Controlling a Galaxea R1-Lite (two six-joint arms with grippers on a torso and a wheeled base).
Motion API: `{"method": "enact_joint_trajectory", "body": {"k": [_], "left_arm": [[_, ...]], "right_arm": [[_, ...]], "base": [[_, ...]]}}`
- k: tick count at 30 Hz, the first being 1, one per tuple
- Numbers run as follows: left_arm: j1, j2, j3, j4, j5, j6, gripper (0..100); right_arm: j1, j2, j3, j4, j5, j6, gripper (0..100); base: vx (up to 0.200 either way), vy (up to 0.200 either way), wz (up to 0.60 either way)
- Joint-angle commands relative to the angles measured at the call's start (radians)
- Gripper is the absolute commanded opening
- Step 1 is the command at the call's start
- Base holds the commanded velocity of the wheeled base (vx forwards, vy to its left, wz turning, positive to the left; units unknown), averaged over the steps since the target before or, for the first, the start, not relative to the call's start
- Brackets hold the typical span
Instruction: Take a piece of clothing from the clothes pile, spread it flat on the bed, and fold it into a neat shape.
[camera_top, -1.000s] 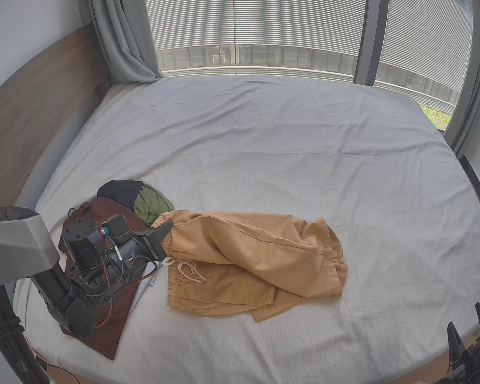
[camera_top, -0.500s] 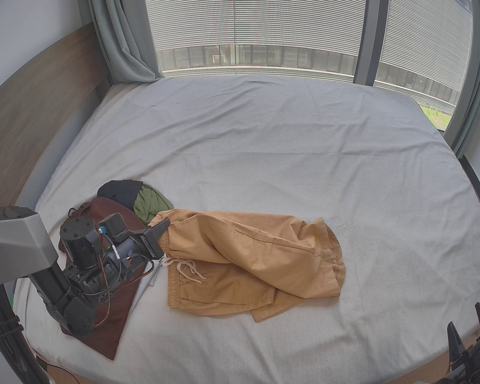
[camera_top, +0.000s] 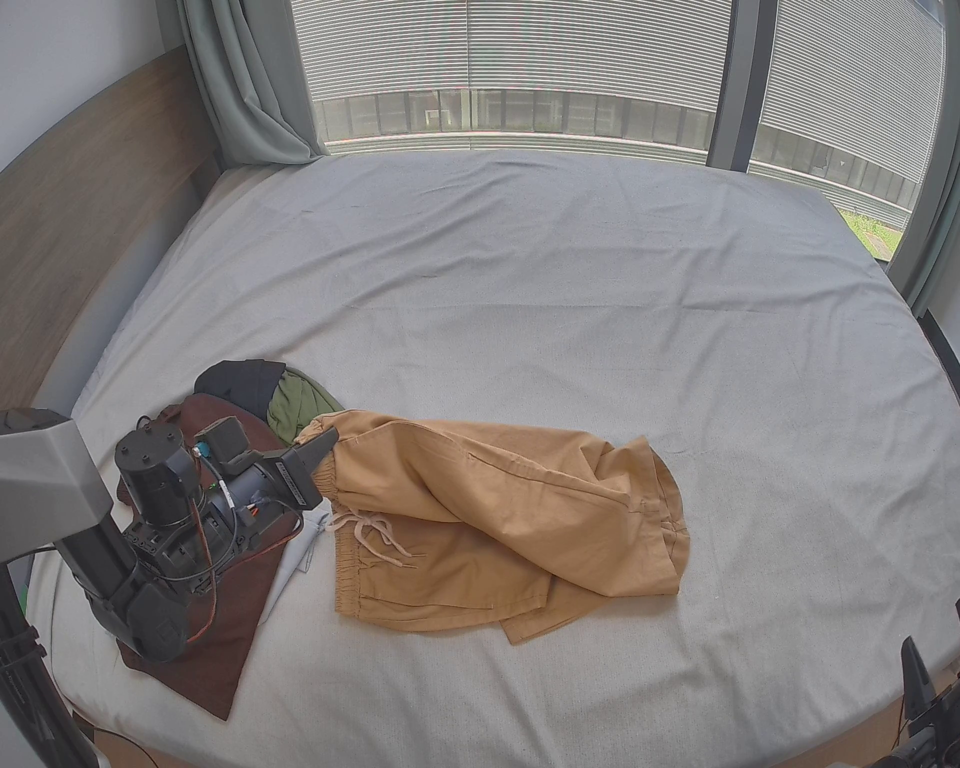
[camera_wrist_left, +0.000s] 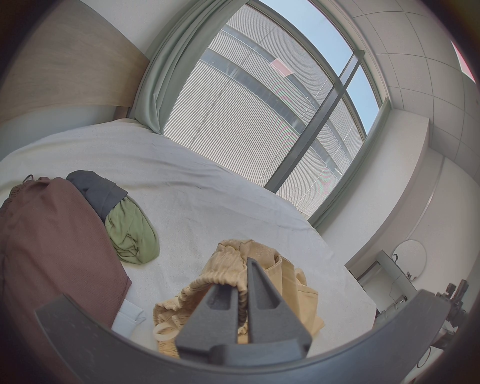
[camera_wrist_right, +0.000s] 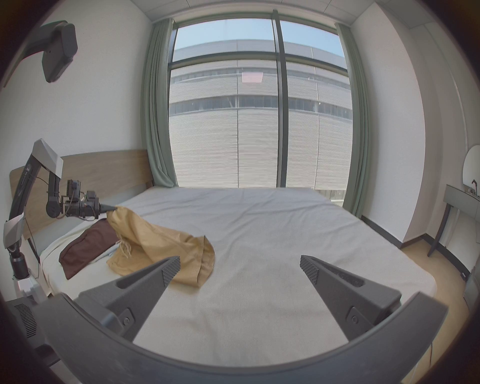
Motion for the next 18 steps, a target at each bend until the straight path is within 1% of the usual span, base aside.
{"method": "enact_joint_trajectory", "body": {"k": [1,2,4,7,11,13,18], "left_arm": [[0.025,0.005,-0.005,-0.001,-0.007,0.011,0],[0.026,0.005,-0.003,-0.001,-0.009,0.021,0],[0.025,0.003,0.001,-0.001,-0.009,0.027,0],[0.015,0.005,0.007,-0.001,-0.009,0.03,0],[0.009,0.017,0.018,-0.001,-0.009,0.03,0],[0.008,0.017,0.02,-0.001,-0.009,0.03,0],[0.006,0.014,0.012,-0.001,-0.009,0.03,0]], "right_arm": [[-0.006,-0.01,-0.044,-0.081,0.011,-0.007,100],[-0.008,0.027,-0.094,-0.115,0.02,-0.007,100],[-0.003,0.108,-0.148,-0.118,0.031,-0.003,100],[0.011,0.214,-0.169,-0.123,0.057,0.008,100],[0.022,0.289,-0.177,-0.118,0.069,0.008,100],[0.028,0.326,-0.188,-0.116,0.092,0.008,100],[0.032,0.485,-0.262,-0.119,0.128,0.013,100]], "base": [[0.0,0.0,0.0],[0.0,0.0,0.0],[0.0,0.0,0.0],[0.0,0.0,0.0],[0.0,0.0,0.0],[0.0,0.0,0.0],[0.0,0.0,0.0]]}}
